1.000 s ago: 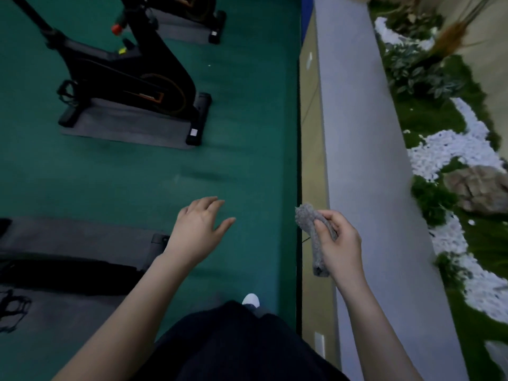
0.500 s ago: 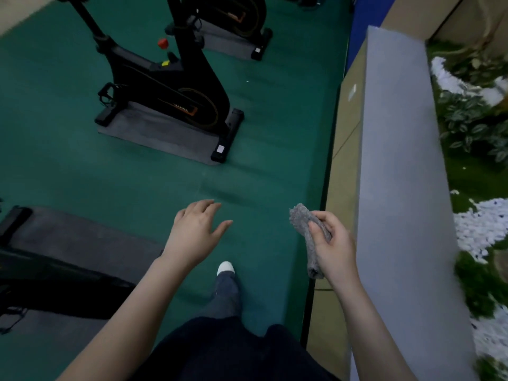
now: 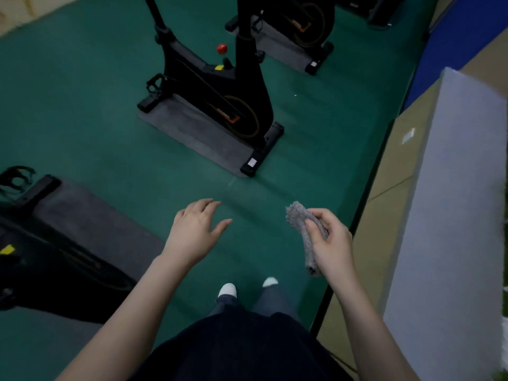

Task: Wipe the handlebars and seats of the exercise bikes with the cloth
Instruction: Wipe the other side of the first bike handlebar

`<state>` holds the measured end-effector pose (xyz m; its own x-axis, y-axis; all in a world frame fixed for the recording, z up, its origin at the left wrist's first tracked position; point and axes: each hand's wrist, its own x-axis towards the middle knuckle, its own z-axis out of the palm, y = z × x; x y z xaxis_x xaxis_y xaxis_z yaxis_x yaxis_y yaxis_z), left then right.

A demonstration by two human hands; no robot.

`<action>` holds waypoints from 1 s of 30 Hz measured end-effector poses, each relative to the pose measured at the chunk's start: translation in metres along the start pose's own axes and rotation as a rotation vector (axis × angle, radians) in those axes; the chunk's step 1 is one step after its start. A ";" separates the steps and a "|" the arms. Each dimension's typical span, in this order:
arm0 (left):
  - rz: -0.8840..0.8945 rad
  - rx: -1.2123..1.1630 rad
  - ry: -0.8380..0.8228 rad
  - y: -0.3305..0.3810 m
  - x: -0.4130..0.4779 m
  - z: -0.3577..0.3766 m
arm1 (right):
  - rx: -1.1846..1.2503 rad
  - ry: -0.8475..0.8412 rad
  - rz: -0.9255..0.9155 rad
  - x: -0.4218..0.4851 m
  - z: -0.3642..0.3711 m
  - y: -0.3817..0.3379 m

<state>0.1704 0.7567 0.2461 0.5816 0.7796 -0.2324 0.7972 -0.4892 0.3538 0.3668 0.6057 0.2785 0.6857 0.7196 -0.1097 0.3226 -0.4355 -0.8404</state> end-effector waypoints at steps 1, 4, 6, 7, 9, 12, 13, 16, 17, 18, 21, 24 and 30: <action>-0.035 -0.005 -0.001 -0.004 0.004 -0.002 | -0.008 -0.024 -0.017 0.013 0.004 -0.005; -0.147 -0.016 0.016 -0.016 0.020 -0.007 | 0.005 -0.104 -0.075 0.053 0.018 -0.018; -0.225 -0.022 0.029 -0.020 0.033 -0.010 | 0.007 -0.161 -0.113 0.082 0.026 -0.025; -0.259 -0.028 0.040 -0.021 0.042 -0.012 | 0.003 -0.187 -0.131 0.097 0.029 -0.028; -0.318 -0.038 0.063 -0.019 0.062 -0.016 | -0.003 -0.237 -0.167 0.130 0.032 -0.032; -0.388 -0.049 0.091 -0.006 0.096 -0.025 | -0.011 -0.298 -0.220 0.184 0.026 -0.037; -0.402 -0.053 0.100 0.000 0.108 -0.027 | -0.012 -0.310 -0.231 0.203 0.023 -0.039; -0.435 -0.066 0.140 0.015 0.139 -0.036 | -0.011 -0.347 -0.226 0.254 0.016 -0.043; -0.450 -0.073 0.161 0.019 0.146 -0.040 | -0.017 -0.360 -0.225 0.270 0.016 -0.044; -0.469 -0.082 0.182 0.021 0.152 -0.043 | -0.023 -0.374 -0.233 0.285 0.017 -0.046; -0.544 -0.097 0.219 0.017 0.160 -0.053 | -0.013 -0.417 -0.262 0.320 0.030 -0.058; -0.637 -0.108 0.238 0.003 0.163 -0.062 | 0.004 -0.502 -0.282 0.339 0.057 -0.078; -0.759 -0.145 0.266 -0.043 0.174 -0.076 | -0.047 -0.672 -0.428 0.351 0.131 -0.127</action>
<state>0.2252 0.9426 0.2595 -0.1804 0.9541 -0.2392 0.9191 0.2501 0.3044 0.4806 0.9847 0.2775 -0.0388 0.9950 -0.0918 0.5067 -0.0596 -0.8601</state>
